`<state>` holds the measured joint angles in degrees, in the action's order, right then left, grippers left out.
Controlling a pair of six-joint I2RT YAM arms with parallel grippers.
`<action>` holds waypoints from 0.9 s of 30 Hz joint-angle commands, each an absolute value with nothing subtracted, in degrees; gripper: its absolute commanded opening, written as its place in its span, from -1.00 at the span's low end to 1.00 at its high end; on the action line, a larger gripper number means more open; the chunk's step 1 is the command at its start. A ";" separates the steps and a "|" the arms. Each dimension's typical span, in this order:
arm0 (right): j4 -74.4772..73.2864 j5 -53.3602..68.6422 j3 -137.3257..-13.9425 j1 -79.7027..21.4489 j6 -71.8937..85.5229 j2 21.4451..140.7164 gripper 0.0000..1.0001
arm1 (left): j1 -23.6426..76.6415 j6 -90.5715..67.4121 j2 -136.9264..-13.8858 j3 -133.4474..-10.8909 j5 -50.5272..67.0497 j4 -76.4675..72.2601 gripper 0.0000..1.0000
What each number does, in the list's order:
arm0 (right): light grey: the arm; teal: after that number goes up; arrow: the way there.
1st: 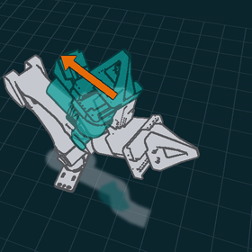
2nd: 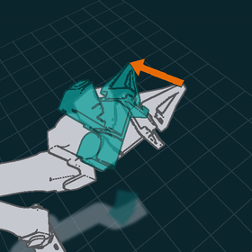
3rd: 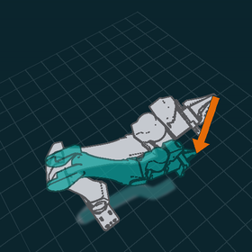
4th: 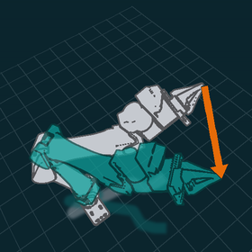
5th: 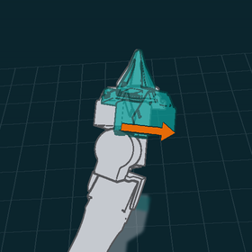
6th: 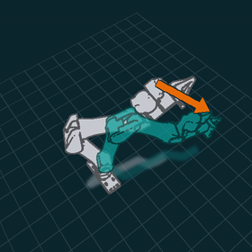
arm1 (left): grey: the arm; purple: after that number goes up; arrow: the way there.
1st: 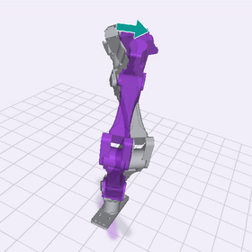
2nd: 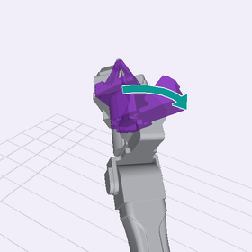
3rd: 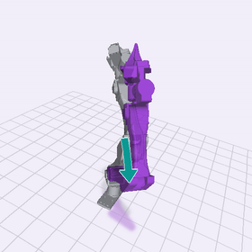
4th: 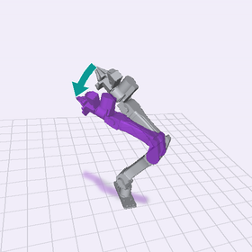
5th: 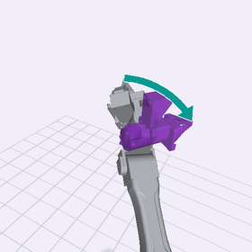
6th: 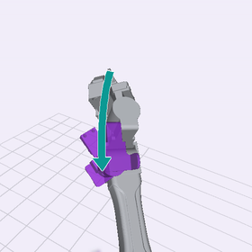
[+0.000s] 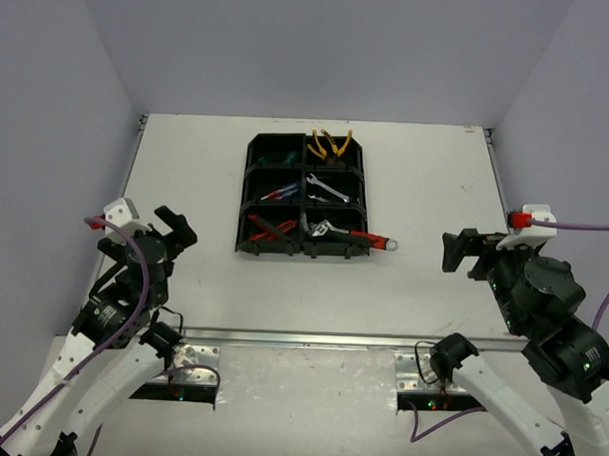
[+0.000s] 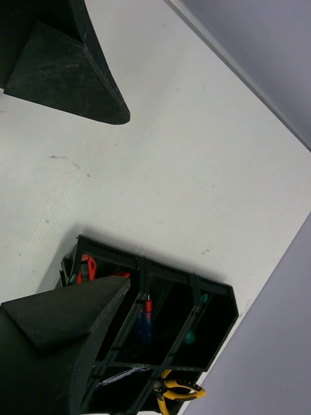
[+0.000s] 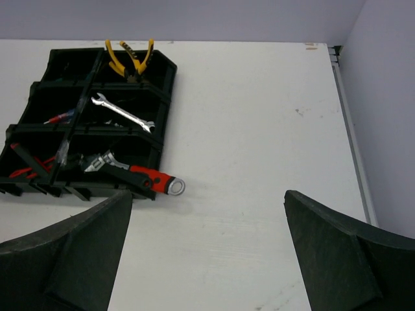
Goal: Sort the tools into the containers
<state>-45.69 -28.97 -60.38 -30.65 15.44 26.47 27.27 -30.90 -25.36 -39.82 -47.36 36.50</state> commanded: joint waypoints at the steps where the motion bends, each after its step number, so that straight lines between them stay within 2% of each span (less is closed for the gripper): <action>1: -49.09 -29.69 -55.21 -30.81 16.61 24.92 0.98 | 26.81 -32.99 -22.73 -39.20 -51.40 36.20 1.00; 6: -47.99 -35.67 -45.63 -30.85 18.80 22.68 0.98 | 26.37 -34.63 -19.09 -38.41 -53.35 36.73 1.00; 12: -48.30 -39.63 -44.74 -30.77 20.98 22.02 0.98 | 26.28 -32.48 -15.27 -36.79 -51.41 34.07 1.00; 27: -45.35 -38.23 -41.92 -30.76 20.84 20.65 0.98 | 26.28 -29.97 -13.71 -34.37 -48.59 31.10 1.00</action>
<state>-48.44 -37.32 -42.36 -30.76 19.57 21.19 26.89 -31.61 -14.71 -35.09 -49.81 34.42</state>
